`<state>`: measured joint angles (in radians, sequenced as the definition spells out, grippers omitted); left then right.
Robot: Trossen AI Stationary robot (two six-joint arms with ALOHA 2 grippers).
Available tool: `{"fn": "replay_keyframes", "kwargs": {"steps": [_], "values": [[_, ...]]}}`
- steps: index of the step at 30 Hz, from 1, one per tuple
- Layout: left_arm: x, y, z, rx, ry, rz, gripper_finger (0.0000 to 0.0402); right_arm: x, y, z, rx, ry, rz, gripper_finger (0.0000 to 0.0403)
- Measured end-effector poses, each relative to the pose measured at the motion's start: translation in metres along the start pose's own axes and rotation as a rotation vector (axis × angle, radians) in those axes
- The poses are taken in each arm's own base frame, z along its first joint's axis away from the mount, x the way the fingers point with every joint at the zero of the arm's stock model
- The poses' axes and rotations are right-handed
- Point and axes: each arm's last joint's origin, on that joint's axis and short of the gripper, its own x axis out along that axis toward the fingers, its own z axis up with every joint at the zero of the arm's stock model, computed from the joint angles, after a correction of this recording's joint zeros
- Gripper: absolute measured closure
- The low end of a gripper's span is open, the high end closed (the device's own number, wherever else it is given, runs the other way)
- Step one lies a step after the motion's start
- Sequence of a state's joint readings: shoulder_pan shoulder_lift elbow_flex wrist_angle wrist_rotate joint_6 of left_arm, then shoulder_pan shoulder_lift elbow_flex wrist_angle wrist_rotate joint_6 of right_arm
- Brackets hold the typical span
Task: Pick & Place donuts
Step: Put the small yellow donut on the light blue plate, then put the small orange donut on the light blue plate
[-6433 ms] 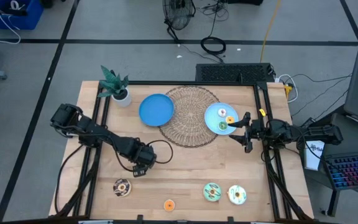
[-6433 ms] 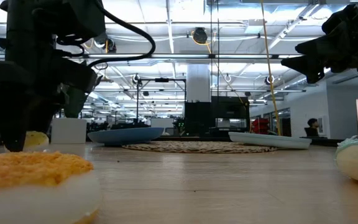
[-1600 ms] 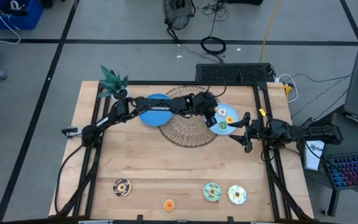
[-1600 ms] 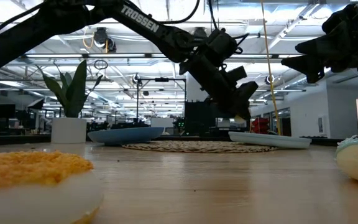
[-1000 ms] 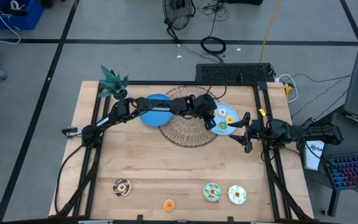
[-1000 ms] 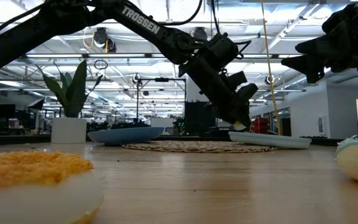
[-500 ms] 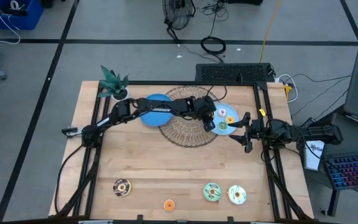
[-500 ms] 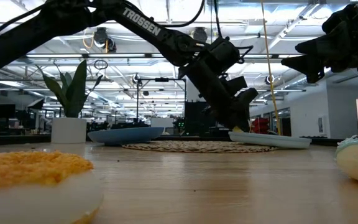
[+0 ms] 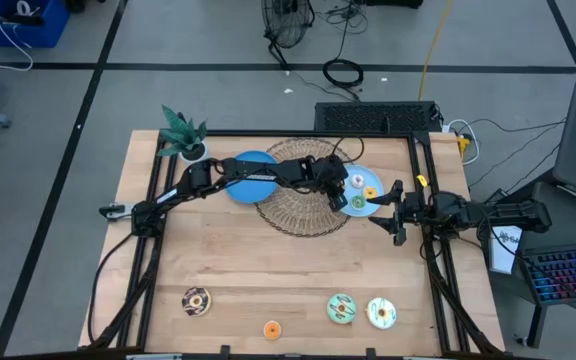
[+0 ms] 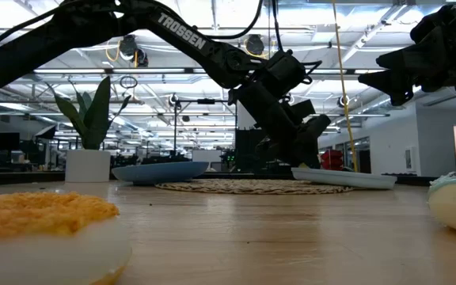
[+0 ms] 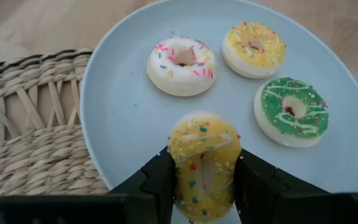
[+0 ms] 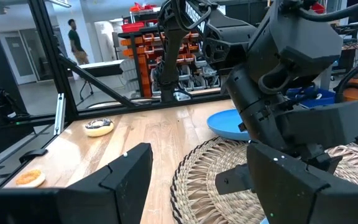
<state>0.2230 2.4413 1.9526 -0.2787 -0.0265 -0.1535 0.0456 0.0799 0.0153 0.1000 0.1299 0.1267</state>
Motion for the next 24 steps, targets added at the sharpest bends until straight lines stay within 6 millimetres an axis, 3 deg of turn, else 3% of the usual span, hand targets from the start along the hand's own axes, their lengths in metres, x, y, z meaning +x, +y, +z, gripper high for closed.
{"fn": "replay_keyframes", "kwargs": {"steps": [5,16,24], "values": [[0.0000,-0.0001,0.0008,0.012,-0.008,-0.001,0.0244,0.0000,0.0000,0.0000,0.000,0.000,0.000,0.0161],[-0.0001,-0.0006,0.0043,0.012,-0.044,-0.005,0.0131,0.0000,0.0000,0.0000,0.000,0.000,0.000,0.0161],[-0.0029,-0.0003,0.0075,0.045,-0.062,0.019,0.0106,0.0000,0.0000,0.0000,0.000,0.000,0.000,0.0161]]}}
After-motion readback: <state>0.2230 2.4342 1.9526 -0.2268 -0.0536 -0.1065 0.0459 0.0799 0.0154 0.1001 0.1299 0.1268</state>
